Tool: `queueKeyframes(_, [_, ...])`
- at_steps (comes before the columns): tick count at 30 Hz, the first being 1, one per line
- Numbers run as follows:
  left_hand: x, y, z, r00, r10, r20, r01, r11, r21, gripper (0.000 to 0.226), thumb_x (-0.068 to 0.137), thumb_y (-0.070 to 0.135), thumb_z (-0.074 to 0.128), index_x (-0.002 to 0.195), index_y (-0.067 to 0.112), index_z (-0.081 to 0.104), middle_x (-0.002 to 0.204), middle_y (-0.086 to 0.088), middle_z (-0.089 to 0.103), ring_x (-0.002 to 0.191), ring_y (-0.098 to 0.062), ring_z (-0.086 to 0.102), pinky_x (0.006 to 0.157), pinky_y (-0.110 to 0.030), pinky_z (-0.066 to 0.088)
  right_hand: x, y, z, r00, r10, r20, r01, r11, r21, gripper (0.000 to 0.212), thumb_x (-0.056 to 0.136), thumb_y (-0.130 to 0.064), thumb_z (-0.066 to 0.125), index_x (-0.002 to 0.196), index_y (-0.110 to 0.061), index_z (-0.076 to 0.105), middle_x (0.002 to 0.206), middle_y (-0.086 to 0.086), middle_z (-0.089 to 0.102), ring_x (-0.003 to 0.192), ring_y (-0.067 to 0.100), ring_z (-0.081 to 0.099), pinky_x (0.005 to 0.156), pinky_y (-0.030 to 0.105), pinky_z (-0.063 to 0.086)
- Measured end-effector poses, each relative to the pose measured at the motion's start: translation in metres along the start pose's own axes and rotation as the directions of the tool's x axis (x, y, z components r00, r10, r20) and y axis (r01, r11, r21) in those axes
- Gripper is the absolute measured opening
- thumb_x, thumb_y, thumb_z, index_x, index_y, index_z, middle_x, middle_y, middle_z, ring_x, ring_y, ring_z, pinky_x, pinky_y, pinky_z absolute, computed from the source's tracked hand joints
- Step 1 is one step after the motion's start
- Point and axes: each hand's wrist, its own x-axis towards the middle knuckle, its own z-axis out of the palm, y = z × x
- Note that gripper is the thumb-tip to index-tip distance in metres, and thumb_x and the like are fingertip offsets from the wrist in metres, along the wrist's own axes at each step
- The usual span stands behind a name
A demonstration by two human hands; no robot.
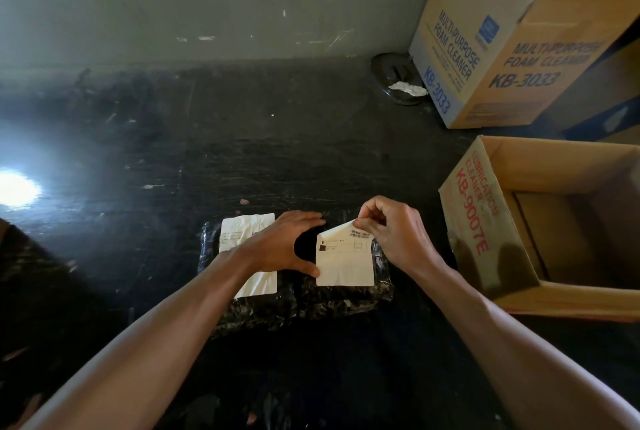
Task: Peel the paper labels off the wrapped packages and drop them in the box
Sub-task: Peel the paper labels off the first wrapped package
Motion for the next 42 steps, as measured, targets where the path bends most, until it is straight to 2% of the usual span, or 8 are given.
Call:
queueKeyframes(4, [0.0, 0.003, 0.003, 1.0, 0.004, -0.014, -0.004, 0.999, 0.034, 0.1, 0.073, 0.059, 0.076, 0.154, 0.025, 0.027, 0.161, 0.007, 0.02, 0.147, -0.013, 0.012, 0.113, -0.027, 0.007, -0.003, -0.005, -0.003, 1.0, 0.029, -0.009, -0.029, 0.999, 0.025, 0.008, 0.091, -0.018, 0.072, 0.089, -0.022, 0.066, 0.09, -0.011, 0.069, 0.089, 0.0, 0.067, 0.064, 0.013, 0.055])
queueKeyframes(10, [-0.002, 0.011, 0.009, 0.999, 0.024, -0.037, -0.019, 0.991, 0.13, 0.1, 0.073, 0.064, 0.071, 0.154, 0.028, 0.025, 0.162, 0.009, 0.02, 0.147, -0.011, 0.018, 0.117, -0.034, 0.019, -0.019, -0.011, -0.009, 0.999, 0.036, -0.001, -0.036, 0.999, 0.009, 0.011, 0.089, -0.016, 0.075, 0.086, -0.024, 0.068, 0.082, -0.012, 0.069, 0.081, -0.007, 0.065, 0.067, 0.012, 0.053])
queueKeyframes(13, [-0.003, 0.012, 0.012, 0.997, 0.021, -0.071, -0.009, 0.985, 0.171, 0.101, 0.071, 0.066, 0.07, 0.154, 0.029, 0.025, 0.161, 0.009, 0.021, 0.146, -0.012, 0.021, 0.117, -0.036, 0.023, -0.03, -0.013, -0.007, 1.0, 0.019, -0.013, -0.019, 1.0, 0.021, 0.01, 0.088, -0.015, 0.075, 0.086, -0.023, 0.069, 0.083, -0.009, 0.07, 0.084, -0.003, 0.066, 0.072, 0.018, 0.057])
queueKeyframes(15, [-0.003, 0.012, 0.012, 0.998, 0.02, -0.066, -0.008, 0.984, 0.177, 0.102, 0.07, 0.067, 0.07, 0.154, 0.03, 0.025, 0.161, 0.009, 0.021, 0.146, -0.012, 0.022, 0.117, -0.037, 0.024, -0.035, -0.013, -0.005, 1.0, 0.0, -0.019, 0.001, 1.0, 0.019, 0.01, 0.088, -0.014, 0.076, 0.086, -0.022, 0.07, 0.082, -0.009, 0.069, 0.083, -0.002, 0.066, 0.072, 0.016, 0.055])
queueKeyframes(23, [-0.002, 0.008, 0.014, 0.997, 0.013, -0.07, -0.002, 0.987, 0.161, 0.102, 0.069, 0.066, 0.071, 0.154, 0.03, 0.026, 0.161, 0.009, 0.021, 0.146, -0.015, 0.023, 0.117, -0.039, 0.023, -0.051, -0.022, 0.0, 0.997, -0.014, -0.073, 0.014, 1.0, 0.005, 0.011, 0.088, -0.013, 0.077, 0.084, -0.022, 0.07, 0.081, -0.01, 0.069, 0.083, 0.001, 0.066, 0.069, 0.014, 0.052])
queueKeyframes(30, [-0.001, 0.006, 0.013, 0.999, 0.023, -0.026, -0.019, 0.989, 0.149, 0.102, 0.07, 0.065, 0.072, 0.154, 0.031, 0.024, 0.162, 0.01, 0.019, 0.147, -0.017, 0.021, 0.117, -0.042, 0.022, -0.065, -0.028, 0.005, 0.978, 0.114, -0.173, -0.102, 0.992, 0.079, 0.014, 0.085, -0.016, 0.079, 0.08, -0.026, 0.07, 0.076, -0.009, 0.07, 0.074, 0.004, 0.065, 0.065, 0.017, 0.052])
queueKeyframes(35, [-0.001, 0.007, 0.009, 0.999, 0.032, 0.018, -0.034, 0.992, 0.125, 0.105, 0.07, 0.064, 0.074, 0.155, 0.027, 0.024, 0.163, 0.007, 0.017, 0.148, -0.02, 0.018, 0.118, -0.042, 0.02, -0.068, -0.031, 0.004, 0.969, 0.156, -0.191, -0.139, 0.985, 0.1, 0.013, 0.086, -0.017, 0.078, 0.082, -0.026, 0.07, 0.079, -0.009, 0.07, 0.076, 0.003, 0.066, 0.066, 0.017, 0.054])
queueKeyframes(42, [0.003, 0.005, 0.0, 0.997, 0.04, 0.069, -0.035, 0.997, -0.073, 0.088, 0.081, 0.04, 0.077, 0.153, 0.022, 0.031, 0.161, 0.004, 0.022, 0.148, -0.02, 0.015, 0.118, -0.038, 0.015, -0.068, -0.026, 0.0, 0.961, 0.182, -0.209, -0.167, 0.982, 0.089, 0.015, 0.087, -0.012, 0.077, 0.083, -0.022, 0.067, 0.078, -0.009, 0.069, 0.075, -0.003, 0.065, 0.064, 0.014, 0.052])
